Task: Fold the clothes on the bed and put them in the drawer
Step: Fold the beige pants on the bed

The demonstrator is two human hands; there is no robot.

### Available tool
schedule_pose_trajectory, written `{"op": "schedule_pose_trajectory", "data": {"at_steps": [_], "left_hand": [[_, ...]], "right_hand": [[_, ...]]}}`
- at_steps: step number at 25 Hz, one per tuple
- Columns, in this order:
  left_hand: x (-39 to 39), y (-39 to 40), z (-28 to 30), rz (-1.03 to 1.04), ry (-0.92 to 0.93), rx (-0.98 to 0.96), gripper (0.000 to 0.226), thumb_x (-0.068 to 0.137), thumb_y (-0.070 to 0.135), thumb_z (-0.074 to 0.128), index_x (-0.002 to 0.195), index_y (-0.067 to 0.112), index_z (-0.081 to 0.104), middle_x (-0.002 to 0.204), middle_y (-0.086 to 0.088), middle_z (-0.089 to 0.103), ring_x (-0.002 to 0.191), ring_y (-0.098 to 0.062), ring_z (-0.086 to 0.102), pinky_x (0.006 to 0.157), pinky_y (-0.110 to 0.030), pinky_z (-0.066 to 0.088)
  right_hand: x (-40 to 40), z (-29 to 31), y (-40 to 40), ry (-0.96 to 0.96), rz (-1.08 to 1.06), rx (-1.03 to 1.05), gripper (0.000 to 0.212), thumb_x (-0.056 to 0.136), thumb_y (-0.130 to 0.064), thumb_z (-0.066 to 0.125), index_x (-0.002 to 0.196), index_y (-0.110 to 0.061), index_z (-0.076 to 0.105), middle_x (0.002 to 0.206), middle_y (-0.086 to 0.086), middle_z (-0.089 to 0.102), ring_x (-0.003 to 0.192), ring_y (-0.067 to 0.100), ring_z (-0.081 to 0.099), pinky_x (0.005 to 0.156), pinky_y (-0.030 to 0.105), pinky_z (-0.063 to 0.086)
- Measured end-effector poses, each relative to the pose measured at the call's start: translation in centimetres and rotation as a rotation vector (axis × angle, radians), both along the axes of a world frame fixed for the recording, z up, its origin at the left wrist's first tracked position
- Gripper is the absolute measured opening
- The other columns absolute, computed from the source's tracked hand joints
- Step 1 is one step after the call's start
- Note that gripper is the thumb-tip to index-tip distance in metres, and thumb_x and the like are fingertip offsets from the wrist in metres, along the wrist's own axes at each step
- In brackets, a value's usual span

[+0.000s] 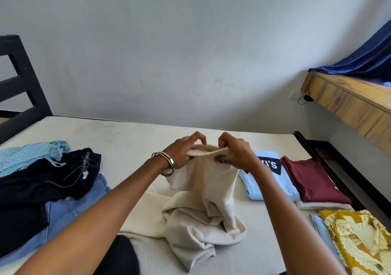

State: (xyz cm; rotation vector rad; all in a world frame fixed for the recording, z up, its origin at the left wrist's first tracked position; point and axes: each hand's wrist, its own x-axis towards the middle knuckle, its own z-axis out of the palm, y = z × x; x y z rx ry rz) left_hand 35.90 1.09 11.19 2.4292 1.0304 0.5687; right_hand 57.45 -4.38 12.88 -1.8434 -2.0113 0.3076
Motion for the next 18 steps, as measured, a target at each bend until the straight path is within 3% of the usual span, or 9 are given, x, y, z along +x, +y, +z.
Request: {"op": "schedule_pose_trajectory", "data": {"at_steps": [2,5,8,10,11,12,14,16,18], "left_hand": [[-0.2,0.0,-1.6,-0.072,0.219,-0.030,0.047,0.084,0.009,0.054,0.112,0.044,0.039,0.096,-0.005,0.053,0.086,-0.025,0.054,0.076,-0.038,0.045],[0.4,-0.7,-3.9,-0.005,0.498,-0.004,0.050,0.087,0.017,0.050,0.125,0.050,0.044,0.102,0.000,0.047,0.100,-0.027,0.055,0.077,-0.035,0.043],[0.9,-0.7,-6.3,0.169,0.674,-0.010,0.051,0.086,0.034,0.056,0.135,0.031,0.043,0.120,-0.006,0.048,0.110,-0.029,0.054,0.080,-0.036,0.042],[0.4,-0.2,-7.8,0.263,0.616,-0.197,0.060,0.078,0.036,0.068,0.129,0.015,0.047,0.125,-0.012,0.051,0.112,-0.031,0.055,0.084,-0.036,0.046],[-0.1,0.0,-8.6,0.307,0.520,-0.296,0.065,0.076,0.033,0.072,0.132,0.014,0.045,0.124,-0.013,0.055,0.110,-0.031,0.057,0.084,-0.034,0.047],[-0.5,0.0,-9.0,0.332,0.409,-0.371,0.074,0.077,0.026,0.072,0.141,0.020,0.036,0.117,-0.014,0.059,0.102,-0.030,0.060,0.081,-0.033,0.048],[-1.2,-0.6,-9.5,0.299,0.219,-0.395,0.084,0.083,0.011,0.063,0.146,0.040,0.016,0.085,-0.009,0.058,0.074,-0.022,0.059,0.068,-0.031,0.047],[-1.5,-1.3,-9.5,0.180,0.147,-0.308,0.076,0.085,0.000,0.047,0.136,0.052,0.026,0.080,-0.005,0.048,0.070,-0.019,0.052,0.068,-0.029,0.044],[-1.7,-1.6,-9.5,0.037,0.150,-0.263,0.078,0.078,-0.007,0.037,0.118,0.059,0.044,0.095,-0.001,0.046,0.088,-0.019,0.053,0.079,-0.028,0.044]], "right_hand": [[0.1,-4.3,-1.5,-0.053,-0.077,0.152,0.029,0.073,-0.029,0.077,0.085,-0.026,0.050,0.081,-0.012,0.057,0.093,0.029,0.056,0.077,0.040,0.034],[-1.3,-9.6,-3.4,-0.113,-0.141,0.481,0.013,0.067,-0.019,0.065,0.077,-0.015,0.058,0.099,0.003,0.060,0.093,0.030,0.050,0.074,0.041,0.037],[-3.2,-13.0,-5.3,0.045,-0.018,0.554,0.015,0.069,-0.004,0.043,0.079,-0.015,0.046,0.081,0.008,0.054,0.069,0.031,0.050,0.057,0.042,0.045],[-3.7,-13.7,-6.3,0.190,0.078,0.339,0.023,0.068,-0.006,0.040,0.080,-0.025,0.042,0.071,-0.006,0.052,0.060,0.025,0.046,0.052,0.038,0.046],[-3.8,-13.4,-6.7,0.224,0.137,0.170,0.024,0.071,-0.008,0.045,0.080,-0.030,0.043,0.067,-0.014,0.050,0.059,0.017,0.043,0.055,0.033,0.044],[-3.7,-13.1,-7.0,0.227,0.207,-0.016,0.026,0.076,-0.011,0.056,0.081,-0.034,0.046,0.066,-0.018,0.049,0.061,0.008,0.041,0.058,0.028,0.041],[-3.7,-12.3,-7.2,0.193,0.313,-0.427,0.031,0.078,-0.026,0.078,0.096,-0.032,0.053,0.085,-0.019,0.055,0.077,0.003,0.047,0.069,0.021,0.042],[-2.8,-13.0,-7.1,0.300,0.282,-0.762,0.041,0.073,-0.035,0.080,0.106,-0.031,0.055,0.100,-0.005,0.060,0.086,0.010,0.051,0.074,0.025,0.044],[-1.7,-13.9,-6.8,0.611,0.105,-0.878,0.019,0.083,-0.031,0.061,0.102,-0.026,0.063,0.093,0.003,0.059,0.075,0.015,0.048,0.061,0.027,0.039]]}}
